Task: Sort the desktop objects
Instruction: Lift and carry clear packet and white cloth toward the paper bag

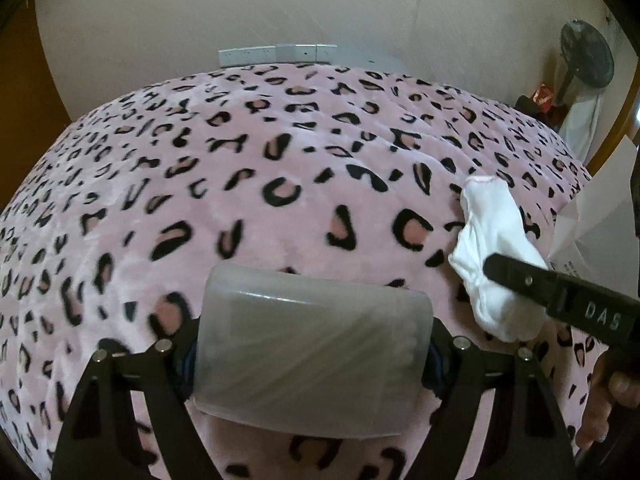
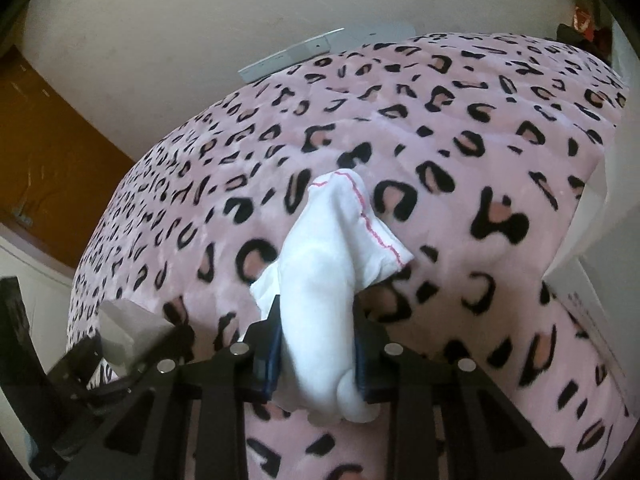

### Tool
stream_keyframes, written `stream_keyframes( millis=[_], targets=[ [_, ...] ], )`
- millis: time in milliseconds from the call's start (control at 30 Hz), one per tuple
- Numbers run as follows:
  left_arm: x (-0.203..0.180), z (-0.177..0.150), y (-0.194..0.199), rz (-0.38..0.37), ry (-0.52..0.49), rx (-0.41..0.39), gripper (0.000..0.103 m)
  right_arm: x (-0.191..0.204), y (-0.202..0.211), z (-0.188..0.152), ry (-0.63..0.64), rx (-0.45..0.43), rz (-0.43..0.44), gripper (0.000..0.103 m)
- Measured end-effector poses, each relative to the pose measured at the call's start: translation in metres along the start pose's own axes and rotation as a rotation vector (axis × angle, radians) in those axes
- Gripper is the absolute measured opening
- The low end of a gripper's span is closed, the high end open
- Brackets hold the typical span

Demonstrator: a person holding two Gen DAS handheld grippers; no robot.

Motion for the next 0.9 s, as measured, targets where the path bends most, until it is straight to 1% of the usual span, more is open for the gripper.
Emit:
stream_keyframes(
  millis=[200, 333, 433, 667, 900],
  targets=[
    [0.017, -0.005, 0.028, 0.040, 0.009, -0.014, 0.082, 0.021, 0.015, -0.021, 0.040, 0.014, 0.053, 0.029],
    [0.026, -0.011, 0.047, 0.072, 0.007, -0.014, 0.082, 0.036, 0.029, -0.037, 0.073, 0.024, 0.077, 0.029],
    [0.031, -0.016, 0.064, 0.082, 0.009, -0.018, 0.082, 0.050, 0.043, -0.048, 0.091, 0.025, 0.092, 0.029],
    [0.036, -0.025, 0.098, 0.094, 0.010, -0.028, 0.082, 0.064, 0.072, -0.065, 0.110, 0.010, 0.090, 0.029],
    [0.025, -0.031, 0.128, 0.082, 0.000, -0.043, 0.082, 0.058, 0.112, -0.075, 0.099, -0.020, 0.067, 0.029]
  ],
)
Point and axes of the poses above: each gripper's, at about its wrist camera, not at the fingertips, and y roughly against the way its jaws point, x to its left, z to its top, the point moved 8 cm from there along -y, roughly the way its jaws point, and after that the axes turned 5 degrees about -x, right-handed, at the moved point
